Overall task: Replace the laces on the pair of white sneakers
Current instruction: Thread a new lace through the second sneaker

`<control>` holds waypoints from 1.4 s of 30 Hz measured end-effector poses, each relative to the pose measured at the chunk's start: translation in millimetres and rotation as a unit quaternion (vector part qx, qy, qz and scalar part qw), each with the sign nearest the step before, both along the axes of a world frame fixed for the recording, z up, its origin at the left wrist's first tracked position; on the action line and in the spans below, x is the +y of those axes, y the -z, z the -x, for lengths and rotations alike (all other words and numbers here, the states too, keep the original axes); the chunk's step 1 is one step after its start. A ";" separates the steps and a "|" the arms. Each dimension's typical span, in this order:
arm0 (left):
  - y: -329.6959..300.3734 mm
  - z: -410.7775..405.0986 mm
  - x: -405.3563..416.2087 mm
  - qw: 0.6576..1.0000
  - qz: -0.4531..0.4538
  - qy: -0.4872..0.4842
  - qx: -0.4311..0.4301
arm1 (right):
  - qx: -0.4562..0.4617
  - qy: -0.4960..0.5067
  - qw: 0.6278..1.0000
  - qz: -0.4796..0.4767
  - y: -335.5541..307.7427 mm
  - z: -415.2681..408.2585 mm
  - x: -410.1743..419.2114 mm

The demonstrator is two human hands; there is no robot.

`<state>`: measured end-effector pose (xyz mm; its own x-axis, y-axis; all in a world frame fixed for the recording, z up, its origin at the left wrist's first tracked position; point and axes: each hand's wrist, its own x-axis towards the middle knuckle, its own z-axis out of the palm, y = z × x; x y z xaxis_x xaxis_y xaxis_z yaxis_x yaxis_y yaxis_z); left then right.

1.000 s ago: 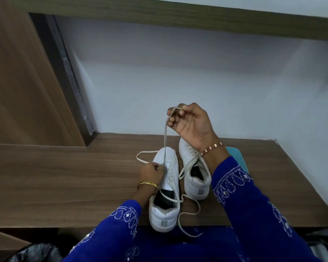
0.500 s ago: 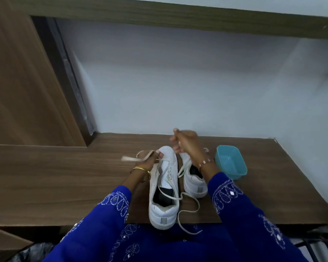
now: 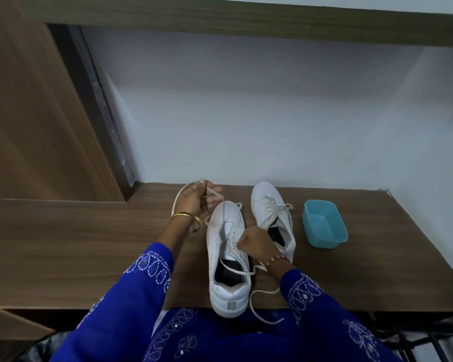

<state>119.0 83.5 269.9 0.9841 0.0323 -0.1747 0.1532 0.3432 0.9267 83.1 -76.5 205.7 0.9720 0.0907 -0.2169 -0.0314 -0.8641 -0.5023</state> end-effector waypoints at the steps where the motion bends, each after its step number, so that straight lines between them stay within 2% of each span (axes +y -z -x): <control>1: 5.0 1.7 0.4 1.000 -0.004 -0.009 0.011 | -0.002 0.004 1.000 -0.003 -0.4 -1.5 -1.4; 8: 52.4 9.2 -4.1 0.987 -0.025 -0.081 0.138 | -0.025 0.077 0.996 -0.025 -5.3 -20.6 5.7; 11: 55.7 12.3 -7.1 0.976 -0.132 -0.053 0.164 | -0.018 0.115 0.992 -0.043 -1.8 -32.6 10.3; 14: 55.5 11.4 -11.1 0.949 -0.264 -0.036 0.169 | -0.007 0.143 0.989 -0.046 4.6 -44.7 13.1; 16: 62.2 4.7 -13.3 0.946 -0.273 -0.037 0.170 | 0.000 0.159 0.985 -0.059 7.5 -52.0 14.1; 23: 67.7 -8.5 -16.6 0.962 -0.228 -0.069 0.130 | -0.017 0.148 0.987 -0.057 12.5 -74.5 14.5; 31: 75.3 -23.6 -15.7 0.985 -0.072 -0.098 0.126 | -0.069 0.160 0.973 -0.151 8.1 -82.0 19.8; 36: 82.8 -11.7 -8.1 0.984 -0.076 -0.125 0.102 | -0.117 0.127 0.976 -0.136 -0.8 -62.4 13.7; 39: 83.3 -4.6 -5.6 0.987 -0.065 -0.120 0.085 | -0.097 0.108 0.983 -0.113 -12.5 -48.7 3.7; 42: 80.9 4.0 -5.4 0.995 -0.065 -0.050 0.062 | -0.039 0.044 0.990 -0.125 -33.2 -21.8 -2.1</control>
<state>115.0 78.0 189.0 0.9457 0.1594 -0.2834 0.2412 0.2406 0.9402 104.9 -78.6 238.9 0.9915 0.0465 -0.1216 -0.0532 -0.7079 -0.7043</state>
